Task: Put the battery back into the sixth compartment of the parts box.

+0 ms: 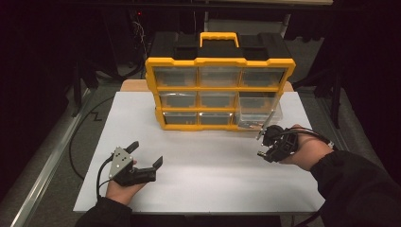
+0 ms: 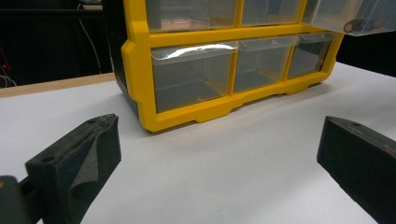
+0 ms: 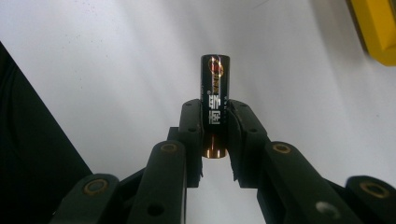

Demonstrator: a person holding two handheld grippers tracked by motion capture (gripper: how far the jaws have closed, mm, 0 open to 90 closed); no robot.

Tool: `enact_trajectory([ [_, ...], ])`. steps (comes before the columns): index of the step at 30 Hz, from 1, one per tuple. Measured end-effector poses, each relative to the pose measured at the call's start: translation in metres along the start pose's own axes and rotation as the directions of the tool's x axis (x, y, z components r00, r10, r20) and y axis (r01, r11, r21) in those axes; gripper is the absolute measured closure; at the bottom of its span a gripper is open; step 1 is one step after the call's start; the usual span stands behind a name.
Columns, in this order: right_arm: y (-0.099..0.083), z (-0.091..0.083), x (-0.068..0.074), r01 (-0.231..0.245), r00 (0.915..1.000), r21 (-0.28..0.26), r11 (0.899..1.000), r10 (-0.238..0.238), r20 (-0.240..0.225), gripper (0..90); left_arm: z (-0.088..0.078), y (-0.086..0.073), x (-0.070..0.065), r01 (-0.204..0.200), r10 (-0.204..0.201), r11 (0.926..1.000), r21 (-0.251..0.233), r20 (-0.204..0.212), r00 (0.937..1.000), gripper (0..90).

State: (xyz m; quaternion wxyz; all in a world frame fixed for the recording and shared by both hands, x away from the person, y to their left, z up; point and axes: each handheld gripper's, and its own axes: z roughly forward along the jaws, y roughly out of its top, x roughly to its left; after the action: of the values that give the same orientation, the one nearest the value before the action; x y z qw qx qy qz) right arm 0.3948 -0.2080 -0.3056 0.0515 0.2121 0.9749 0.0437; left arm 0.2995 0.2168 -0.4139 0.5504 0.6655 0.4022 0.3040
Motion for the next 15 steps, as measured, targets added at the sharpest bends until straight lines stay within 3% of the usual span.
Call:
enact_trajectory([
  [15,0.001,-0.034,-0.007,-0.004,0.9999,0.004,1.0,0.004,0.016,78.9,0.0,0.0,0.0,0.004,-0.004,1.0,0.0,0.0,1.0,0.4],
])
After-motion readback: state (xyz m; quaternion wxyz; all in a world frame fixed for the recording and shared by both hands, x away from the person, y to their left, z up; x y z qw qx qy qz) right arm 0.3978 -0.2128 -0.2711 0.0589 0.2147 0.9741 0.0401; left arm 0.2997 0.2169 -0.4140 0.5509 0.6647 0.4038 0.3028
